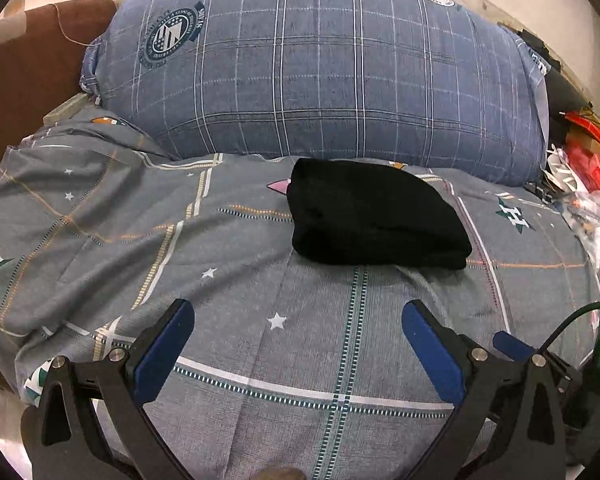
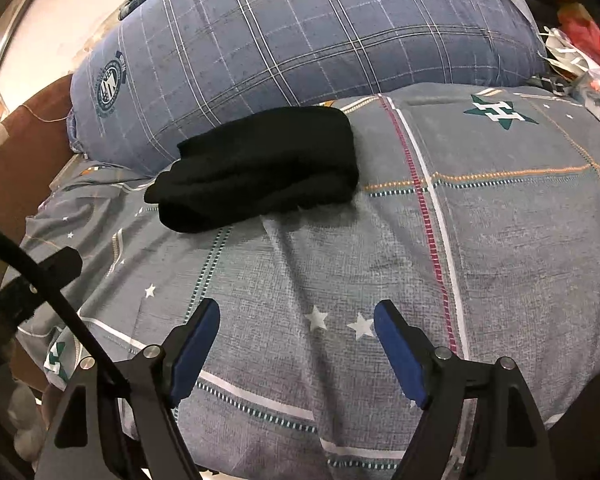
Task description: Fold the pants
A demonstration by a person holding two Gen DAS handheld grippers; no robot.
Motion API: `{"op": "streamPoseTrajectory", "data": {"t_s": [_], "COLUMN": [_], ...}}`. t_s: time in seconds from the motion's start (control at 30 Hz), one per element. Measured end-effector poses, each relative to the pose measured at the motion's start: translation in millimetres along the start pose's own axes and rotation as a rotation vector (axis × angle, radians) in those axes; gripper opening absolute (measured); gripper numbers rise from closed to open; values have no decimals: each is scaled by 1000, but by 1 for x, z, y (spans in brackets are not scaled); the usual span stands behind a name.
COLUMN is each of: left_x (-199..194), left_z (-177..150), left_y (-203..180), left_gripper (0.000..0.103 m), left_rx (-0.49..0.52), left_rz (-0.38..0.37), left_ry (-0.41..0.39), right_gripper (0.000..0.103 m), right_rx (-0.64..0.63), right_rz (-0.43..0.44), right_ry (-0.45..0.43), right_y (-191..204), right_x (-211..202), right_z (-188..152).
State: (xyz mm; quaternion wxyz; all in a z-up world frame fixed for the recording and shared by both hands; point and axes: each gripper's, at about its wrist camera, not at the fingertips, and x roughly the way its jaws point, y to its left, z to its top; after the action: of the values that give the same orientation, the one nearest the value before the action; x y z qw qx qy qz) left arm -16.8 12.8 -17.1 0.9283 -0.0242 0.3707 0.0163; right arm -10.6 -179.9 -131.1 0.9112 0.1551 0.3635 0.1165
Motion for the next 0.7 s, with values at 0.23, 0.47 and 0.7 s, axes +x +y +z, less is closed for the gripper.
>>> {"op": "streamPoseTrajectory", "data": {"t_s": [0.23, 0.47, 0.7], "left_x": [8, 14, 17], "left_z": [-1, -5, -7], "left_y": [-2, -10, -11], "left_gripper": [103, 103, 103], "left_rx": [8, 33, 34], "left_rz": [-5, -13, -15], "left_ry": [19, 34, 44], "right_gripper": [84, 85, 85], "right_rx": [-30, -9, -11], "right_rz": [-11, -24, -28], "right_ry": [7, 23, 33], "right_y": [4, -3, -4], "right_x": [7, 13, 18], "right_z": [-1, -1, -3]}}
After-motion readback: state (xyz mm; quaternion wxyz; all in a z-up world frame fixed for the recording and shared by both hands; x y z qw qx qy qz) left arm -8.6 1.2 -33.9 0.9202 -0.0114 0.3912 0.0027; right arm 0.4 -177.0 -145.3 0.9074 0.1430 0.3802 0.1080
